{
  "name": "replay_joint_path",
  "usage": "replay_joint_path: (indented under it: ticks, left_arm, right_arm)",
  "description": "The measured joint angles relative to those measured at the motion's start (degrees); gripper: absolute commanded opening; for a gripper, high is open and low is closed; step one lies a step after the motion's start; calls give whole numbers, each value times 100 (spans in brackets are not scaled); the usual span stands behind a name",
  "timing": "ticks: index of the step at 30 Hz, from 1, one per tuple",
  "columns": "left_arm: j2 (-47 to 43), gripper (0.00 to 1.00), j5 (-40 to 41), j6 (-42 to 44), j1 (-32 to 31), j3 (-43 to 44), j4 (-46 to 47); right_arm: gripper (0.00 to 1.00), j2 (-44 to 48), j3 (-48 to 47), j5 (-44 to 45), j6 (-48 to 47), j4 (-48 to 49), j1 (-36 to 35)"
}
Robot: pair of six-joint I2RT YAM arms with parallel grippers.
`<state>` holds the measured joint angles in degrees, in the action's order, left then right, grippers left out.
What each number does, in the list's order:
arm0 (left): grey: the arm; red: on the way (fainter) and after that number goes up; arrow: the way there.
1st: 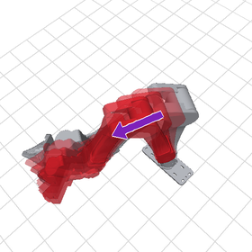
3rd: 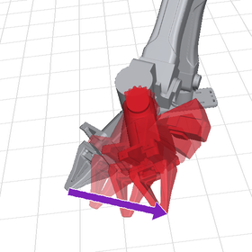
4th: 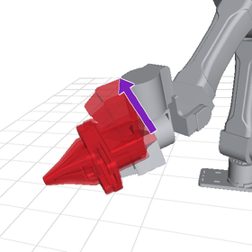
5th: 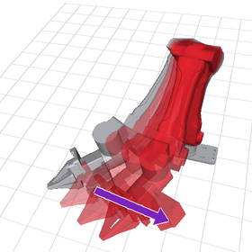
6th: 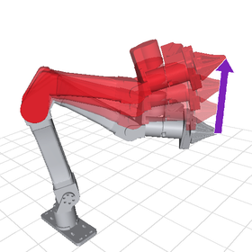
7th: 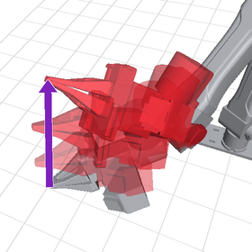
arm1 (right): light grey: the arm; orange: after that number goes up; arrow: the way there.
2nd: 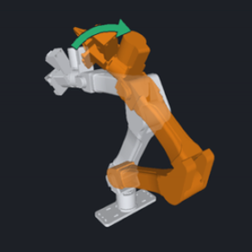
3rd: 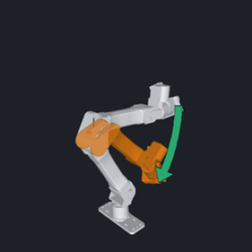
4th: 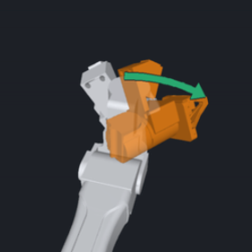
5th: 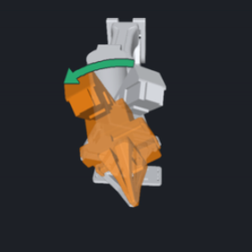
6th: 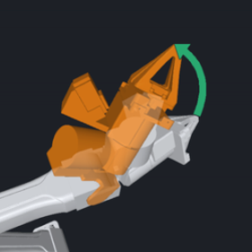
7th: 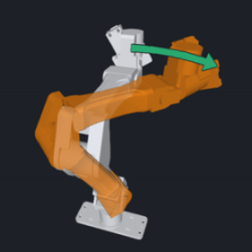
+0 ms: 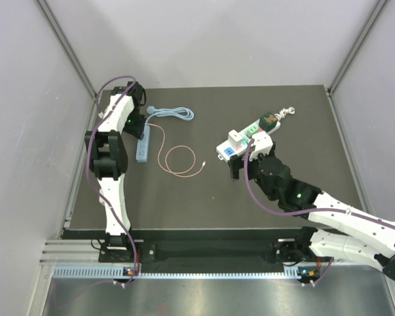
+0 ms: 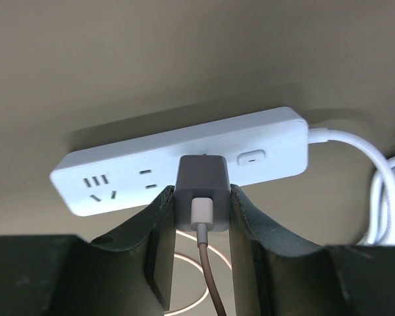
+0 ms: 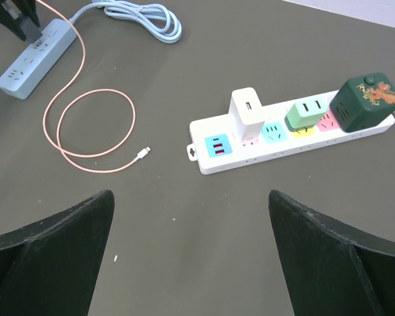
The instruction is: Insert the plug
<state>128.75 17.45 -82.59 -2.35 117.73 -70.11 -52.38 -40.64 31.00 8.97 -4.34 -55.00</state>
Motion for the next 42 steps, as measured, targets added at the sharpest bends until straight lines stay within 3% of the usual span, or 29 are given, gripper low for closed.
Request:
replay_joint_path:
  ticks: [10, 42]
  left_arm:
    - [-13, 0, 50, 2, -7, 260, -409]
    - [-50, 0, 37, 15, -7, -76, -140]
  right_arm:
    - [100, -57, -2, 2, 0, -4, -37]
    - [100, -177, -72, 46, -146, -129, -109]
